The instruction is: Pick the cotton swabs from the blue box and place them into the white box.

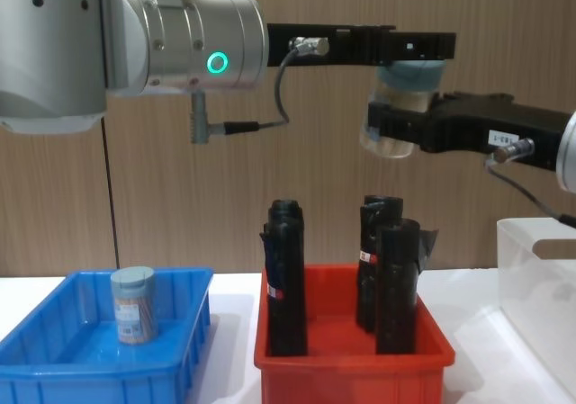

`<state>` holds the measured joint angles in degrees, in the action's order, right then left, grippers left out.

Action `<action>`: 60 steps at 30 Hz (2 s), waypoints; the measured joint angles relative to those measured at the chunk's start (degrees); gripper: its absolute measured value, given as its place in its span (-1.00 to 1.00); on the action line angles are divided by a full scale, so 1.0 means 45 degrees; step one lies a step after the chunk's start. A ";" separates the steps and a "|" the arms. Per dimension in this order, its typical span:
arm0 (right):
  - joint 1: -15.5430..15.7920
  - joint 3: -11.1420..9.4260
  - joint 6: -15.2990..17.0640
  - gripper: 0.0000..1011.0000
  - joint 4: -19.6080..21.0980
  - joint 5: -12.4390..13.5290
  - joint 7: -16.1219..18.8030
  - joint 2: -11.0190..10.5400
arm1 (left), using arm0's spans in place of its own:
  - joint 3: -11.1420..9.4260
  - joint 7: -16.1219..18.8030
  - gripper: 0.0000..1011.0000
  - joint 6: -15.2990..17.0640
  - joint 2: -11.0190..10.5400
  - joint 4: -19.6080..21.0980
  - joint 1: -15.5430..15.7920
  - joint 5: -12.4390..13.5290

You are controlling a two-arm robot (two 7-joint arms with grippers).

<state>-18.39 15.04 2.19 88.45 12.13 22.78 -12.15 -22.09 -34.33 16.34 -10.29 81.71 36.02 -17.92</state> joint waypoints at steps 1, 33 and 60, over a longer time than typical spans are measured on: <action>0.0006 0.0002 0.0000 0.31 0.0000 0.0018 0.0000 -0.0006 | 0.0000 0.0000 0.99 0.0000 0.0000 0.0001 0.0000 0.0000; 0.0258 -0.0403 -0.0173 0.31 -0.0989 0.0703 -0.0949 -0.0396 | 0.0000 0.0011 0.99 -0.0007 0.0000 -0.0001 0.0000 0.0001; -0.0598 -0.1591 -0.0304 0.31 -0.3042 0.0850 -0.2464 -0.1096 | 0.0000 0.0010 0.99 -0.0006 0.0000 -0.0001 0.0000 -0.0002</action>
<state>-21.08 7.88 0.82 74.76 15.95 11.69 -17.08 -22.09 -34.28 16.32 -10.29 81.71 36.02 -17.93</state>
